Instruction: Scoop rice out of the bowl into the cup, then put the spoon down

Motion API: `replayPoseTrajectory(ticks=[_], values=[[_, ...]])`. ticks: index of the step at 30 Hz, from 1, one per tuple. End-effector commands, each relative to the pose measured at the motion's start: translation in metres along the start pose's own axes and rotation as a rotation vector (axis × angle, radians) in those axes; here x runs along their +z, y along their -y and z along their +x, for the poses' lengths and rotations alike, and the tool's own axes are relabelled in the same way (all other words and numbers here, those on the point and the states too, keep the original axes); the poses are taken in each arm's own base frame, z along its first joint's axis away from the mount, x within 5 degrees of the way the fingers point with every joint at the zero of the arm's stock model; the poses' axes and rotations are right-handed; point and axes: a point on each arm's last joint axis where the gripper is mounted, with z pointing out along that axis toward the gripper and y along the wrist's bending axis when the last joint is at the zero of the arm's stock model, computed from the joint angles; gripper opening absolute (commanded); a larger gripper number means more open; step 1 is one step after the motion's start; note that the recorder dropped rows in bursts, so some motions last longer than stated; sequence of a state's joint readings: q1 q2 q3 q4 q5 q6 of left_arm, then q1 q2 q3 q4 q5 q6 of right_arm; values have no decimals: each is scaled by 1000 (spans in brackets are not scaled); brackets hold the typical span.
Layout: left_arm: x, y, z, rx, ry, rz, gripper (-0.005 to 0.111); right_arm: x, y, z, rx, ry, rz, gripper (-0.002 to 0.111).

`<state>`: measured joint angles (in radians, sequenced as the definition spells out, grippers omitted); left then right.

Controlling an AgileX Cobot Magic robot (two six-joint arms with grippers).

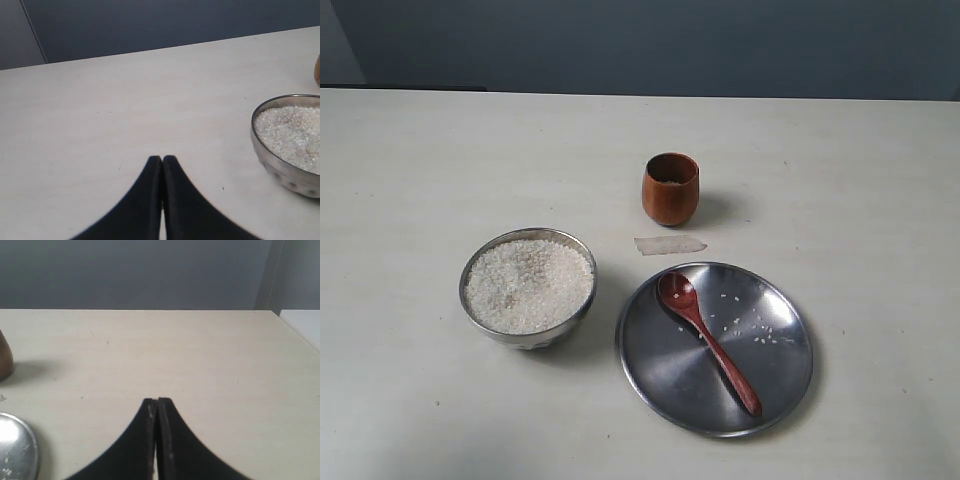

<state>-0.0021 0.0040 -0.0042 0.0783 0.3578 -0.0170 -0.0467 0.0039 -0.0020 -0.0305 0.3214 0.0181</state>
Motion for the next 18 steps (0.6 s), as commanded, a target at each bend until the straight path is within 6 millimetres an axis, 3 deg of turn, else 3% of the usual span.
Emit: replayPoseTrajectory(ticks=[1, 18], values=[[0, 1, -1, -25, 20, 10, 1, 0, 0, 0, -7, 3, 6, 0], [0, 2, -1, -10, 22, 25, 1, 0, 0, 0, -5, 3, 6, 0]])
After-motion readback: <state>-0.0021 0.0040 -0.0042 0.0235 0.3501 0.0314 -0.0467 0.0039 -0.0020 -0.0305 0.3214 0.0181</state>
